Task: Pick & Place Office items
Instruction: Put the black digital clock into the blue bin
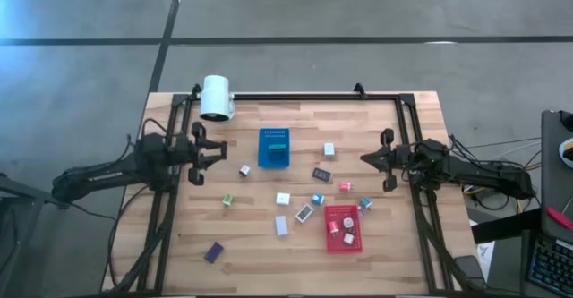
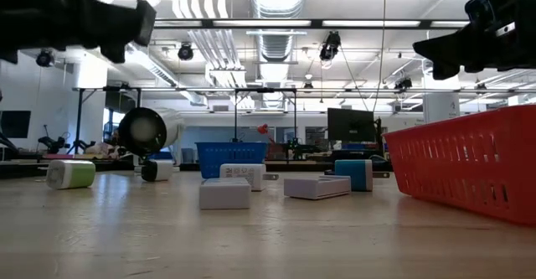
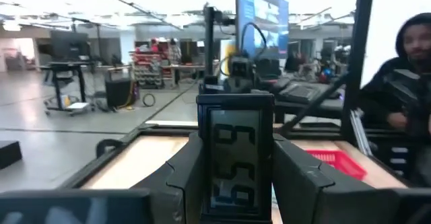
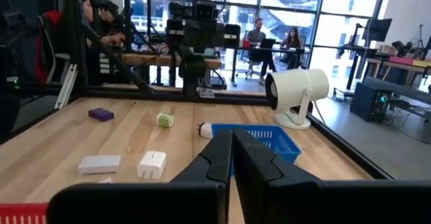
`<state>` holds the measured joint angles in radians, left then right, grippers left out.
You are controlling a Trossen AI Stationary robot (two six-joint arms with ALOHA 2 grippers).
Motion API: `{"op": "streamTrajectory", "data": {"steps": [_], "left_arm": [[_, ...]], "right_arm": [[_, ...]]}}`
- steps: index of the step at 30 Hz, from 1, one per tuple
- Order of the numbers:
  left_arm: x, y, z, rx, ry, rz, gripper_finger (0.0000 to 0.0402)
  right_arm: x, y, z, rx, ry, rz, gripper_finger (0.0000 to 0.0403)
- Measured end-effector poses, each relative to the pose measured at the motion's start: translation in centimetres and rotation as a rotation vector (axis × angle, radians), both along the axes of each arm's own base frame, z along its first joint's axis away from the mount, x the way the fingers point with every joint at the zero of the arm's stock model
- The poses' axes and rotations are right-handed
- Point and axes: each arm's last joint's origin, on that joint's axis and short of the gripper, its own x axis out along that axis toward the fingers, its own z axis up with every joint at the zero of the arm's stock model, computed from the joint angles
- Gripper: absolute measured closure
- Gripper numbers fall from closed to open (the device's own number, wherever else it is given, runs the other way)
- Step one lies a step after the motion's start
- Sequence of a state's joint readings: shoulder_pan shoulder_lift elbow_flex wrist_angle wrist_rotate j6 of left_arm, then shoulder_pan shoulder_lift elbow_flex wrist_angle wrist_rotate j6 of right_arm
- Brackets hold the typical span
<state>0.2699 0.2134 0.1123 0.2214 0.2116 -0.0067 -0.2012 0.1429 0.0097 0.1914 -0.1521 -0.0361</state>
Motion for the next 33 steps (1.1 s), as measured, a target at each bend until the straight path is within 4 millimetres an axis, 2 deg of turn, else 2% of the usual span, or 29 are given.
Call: {"op": "streamTrajectory", "data": {"steps": [6,11,19,25,33], "left_arm": [[1.4,0.5,3.7,0.019,-0.008,0.04,0.0265],[4.2,1.3,6.4,-0.024,0.076,0.055,0.0265],[11.5,3.5,9.2,-0.003,0.523,0.085,0.0265],[17.2,5.4,8.3,0.05,0.87,0.127,0.0265],[22.5,8.0,3.7,0.107,1.157,0.179,0.0265]], "right_arm": [[0.3,-0.1,0.2,0.003,-0.016,0.0,0.0394],[0.5,-0.1,0.0,0.006,0.01,0.0,0.0394],[0.6,-0.1,-0.1,0.007,0.02,0.001,0.0394],[0.6,-0.1,-0.1,0.003,0.021,0.002,0.0394],[0.6,-0.1,-0.3,-0.004,0.035,0.002,0.0394]]}}
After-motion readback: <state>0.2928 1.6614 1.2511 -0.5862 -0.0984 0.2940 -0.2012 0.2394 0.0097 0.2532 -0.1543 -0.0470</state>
